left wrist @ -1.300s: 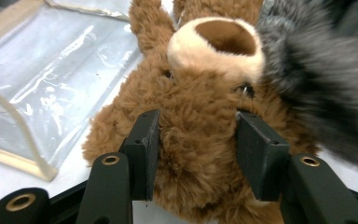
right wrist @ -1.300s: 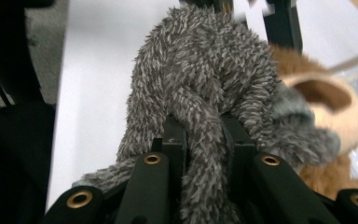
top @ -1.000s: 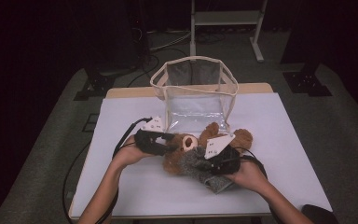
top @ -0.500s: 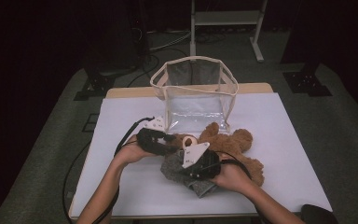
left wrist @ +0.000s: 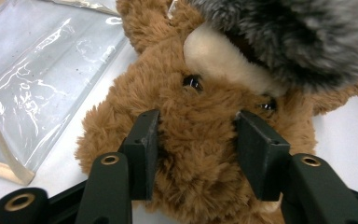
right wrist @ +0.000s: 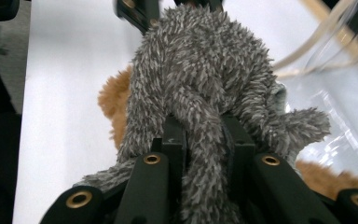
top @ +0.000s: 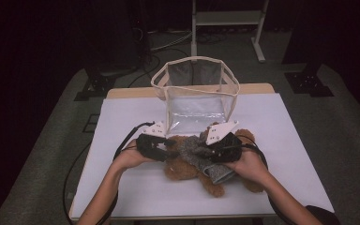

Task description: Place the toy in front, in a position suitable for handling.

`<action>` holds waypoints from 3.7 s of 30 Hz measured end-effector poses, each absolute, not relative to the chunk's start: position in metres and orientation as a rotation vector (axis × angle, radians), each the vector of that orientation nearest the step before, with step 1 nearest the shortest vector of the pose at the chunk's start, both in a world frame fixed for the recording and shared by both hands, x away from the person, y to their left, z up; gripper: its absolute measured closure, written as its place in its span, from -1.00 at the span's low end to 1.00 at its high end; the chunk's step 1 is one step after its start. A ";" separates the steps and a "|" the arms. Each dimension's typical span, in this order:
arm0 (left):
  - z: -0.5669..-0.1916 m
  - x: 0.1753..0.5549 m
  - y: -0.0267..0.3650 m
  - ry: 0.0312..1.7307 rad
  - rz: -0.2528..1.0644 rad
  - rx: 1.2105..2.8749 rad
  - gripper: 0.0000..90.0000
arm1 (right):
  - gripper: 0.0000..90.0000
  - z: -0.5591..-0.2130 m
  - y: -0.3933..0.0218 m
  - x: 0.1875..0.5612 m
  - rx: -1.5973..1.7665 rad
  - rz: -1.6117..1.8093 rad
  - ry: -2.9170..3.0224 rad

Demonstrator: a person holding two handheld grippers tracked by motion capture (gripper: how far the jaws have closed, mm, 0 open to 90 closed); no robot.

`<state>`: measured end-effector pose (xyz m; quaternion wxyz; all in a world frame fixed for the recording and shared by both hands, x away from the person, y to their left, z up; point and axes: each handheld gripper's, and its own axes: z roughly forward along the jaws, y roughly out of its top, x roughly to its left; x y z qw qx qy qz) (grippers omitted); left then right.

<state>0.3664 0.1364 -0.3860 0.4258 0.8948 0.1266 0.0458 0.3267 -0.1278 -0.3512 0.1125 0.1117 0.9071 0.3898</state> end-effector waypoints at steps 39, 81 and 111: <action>-0.396 0.320 0.129 0.199 0.161 2.241 -0.06 | 0.65 -0.345 -0.121 0.361 0.401 1.259 2.814; -0.399 0.306 0.124 0.164 0.201 2.254 -0.09 | 0.64 -0.352 -0.079 0.396 0.428 1.197 2.935; -0.397 0.318 0.125 0.247 0.208 2.220 -0.09 | 0.64 -0.338 -0.189 0.332 0.508 1.140 2.827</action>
